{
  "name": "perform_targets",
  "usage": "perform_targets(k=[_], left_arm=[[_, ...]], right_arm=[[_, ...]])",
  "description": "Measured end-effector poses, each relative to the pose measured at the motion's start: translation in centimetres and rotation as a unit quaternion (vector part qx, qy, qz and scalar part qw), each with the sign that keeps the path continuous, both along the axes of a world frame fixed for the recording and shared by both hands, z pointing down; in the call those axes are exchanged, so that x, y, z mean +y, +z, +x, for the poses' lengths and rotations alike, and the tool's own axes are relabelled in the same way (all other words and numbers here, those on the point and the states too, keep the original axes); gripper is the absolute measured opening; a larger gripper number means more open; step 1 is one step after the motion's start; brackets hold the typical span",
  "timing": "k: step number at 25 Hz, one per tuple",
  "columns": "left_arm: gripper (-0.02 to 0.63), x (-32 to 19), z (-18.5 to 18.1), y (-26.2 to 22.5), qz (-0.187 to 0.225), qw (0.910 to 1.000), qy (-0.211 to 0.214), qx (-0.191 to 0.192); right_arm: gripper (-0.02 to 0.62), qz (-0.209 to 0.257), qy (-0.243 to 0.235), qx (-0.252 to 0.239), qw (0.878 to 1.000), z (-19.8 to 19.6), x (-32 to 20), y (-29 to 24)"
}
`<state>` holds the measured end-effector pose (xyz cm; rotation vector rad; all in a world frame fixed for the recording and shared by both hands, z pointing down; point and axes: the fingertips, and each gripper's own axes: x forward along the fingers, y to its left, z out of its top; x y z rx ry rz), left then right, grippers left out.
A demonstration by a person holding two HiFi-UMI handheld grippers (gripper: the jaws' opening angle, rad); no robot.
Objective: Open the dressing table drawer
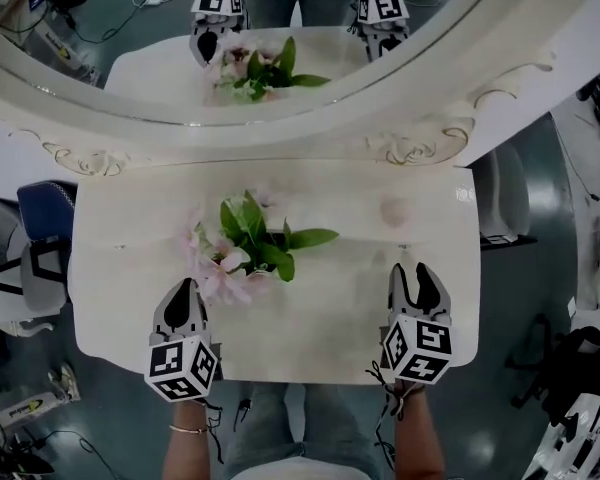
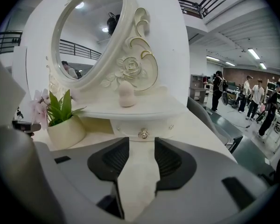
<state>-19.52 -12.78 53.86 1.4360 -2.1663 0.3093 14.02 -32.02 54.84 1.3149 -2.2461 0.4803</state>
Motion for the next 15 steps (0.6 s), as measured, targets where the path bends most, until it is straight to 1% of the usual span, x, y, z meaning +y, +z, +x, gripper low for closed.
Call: perform_targets(k=[15], left_arm=[[0.018,0.7,-0.6,-0.4,-0.007,0.9999,-0.01,-0.005]], right_arm=[[0.183,-0.011,0.002,0.022,1.0,-0.3,-1.7,2.0]])
